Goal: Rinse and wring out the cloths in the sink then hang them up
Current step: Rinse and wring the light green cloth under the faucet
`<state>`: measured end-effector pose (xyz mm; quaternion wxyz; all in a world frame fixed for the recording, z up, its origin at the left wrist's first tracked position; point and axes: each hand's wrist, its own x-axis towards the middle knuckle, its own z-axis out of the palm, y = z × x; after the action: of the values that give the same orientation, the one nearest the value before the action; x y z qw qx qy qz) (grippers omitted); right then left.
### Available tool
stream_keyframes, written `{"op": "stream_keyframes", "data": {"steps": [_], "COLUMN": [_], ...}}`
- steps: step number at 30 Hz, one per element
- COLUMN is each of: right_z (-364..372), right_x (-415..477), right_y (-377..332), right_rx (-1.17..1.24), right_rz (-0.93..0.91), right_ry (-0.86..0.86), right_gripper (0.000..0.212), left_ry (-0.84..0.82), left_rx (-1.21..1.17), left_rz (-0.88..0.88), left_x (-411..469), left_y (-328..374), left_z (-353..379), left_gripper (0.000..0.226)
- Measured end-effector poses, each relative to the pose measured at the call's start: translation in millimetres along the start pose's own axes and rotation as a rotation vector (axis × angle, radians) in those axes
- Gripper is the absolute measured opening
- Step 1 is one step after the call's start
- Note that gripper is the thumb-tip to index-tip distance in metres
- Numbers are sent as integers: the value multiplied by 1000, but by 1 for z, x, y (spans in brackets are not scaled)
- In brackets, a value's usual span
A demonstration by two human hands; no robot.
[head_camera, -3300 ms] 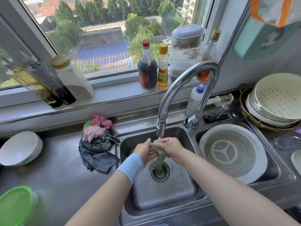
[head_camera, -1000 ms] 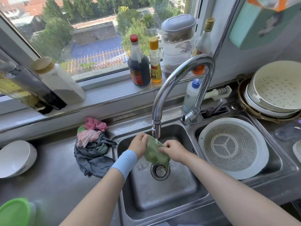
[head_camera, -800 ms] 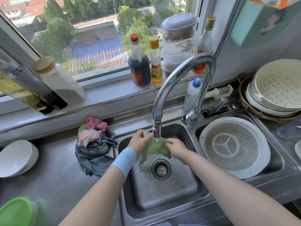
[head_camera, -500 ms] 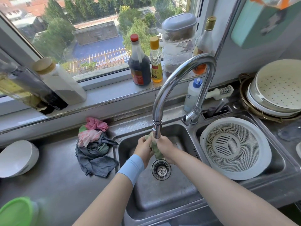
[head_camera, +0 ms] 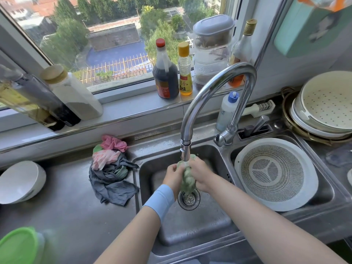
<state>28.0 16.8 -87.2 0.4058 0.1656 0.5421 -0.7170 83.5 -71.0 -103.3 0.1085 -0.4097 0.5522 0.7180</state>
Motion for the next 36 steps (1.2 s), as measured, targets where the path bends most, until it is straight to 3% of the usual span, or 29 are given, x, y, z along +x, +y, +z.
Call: {"op": "stream_keyframes", "data": {"steps": [3,6,8,10,12,18,20,22,26,30,33,36], "right_z": [-3,-10,-17,-22,-21,1,-7,-14,5,-4,-11,2], "right_x": [-6,-3,0,-1,-5,-12,-8,-5,-8,2,4,-4], "right_y": [-4,-10,-8,-2,9,16,2,-6,14,5,0,10], "right_rx": [246,385,330,26,-411,-1257,-1445,-1475,-1521,-1394,-1265,-1378], "right_rz": [32,10,10,-14,-98,-430,-411,-325,-439,-338,-244,-416], "right_ry": [-110,-59,-14,20,71,131,253,344,200,282,331,166], "right_gripper": [26,28,24,16,10,34,33,36,45,40,41,39], "left_ry": [-71,-163,-115,-80,-57,-77,-145,-167,-8,-151,-176,-61], "left_rx": [36,223,350,293,163,-193,-212,-169,-67,-81,-56,-91], "left_rz": [-112,-49,11,24,12,-74,-58,-52,-76,-118,-35,-2], "left_x": [4,8,9,11,13,1,-6,-9,3,-9,-9,-3], "left_y": [0,3,6,10,12,13,10,9,22,20,18,25], "left_z": [-4,-15,-23,-27,-27,-9,0,6,-12,-4,3,-5], "left_gripper": [38,48,41,24,24,19,13,23,25,17,24,21]}}
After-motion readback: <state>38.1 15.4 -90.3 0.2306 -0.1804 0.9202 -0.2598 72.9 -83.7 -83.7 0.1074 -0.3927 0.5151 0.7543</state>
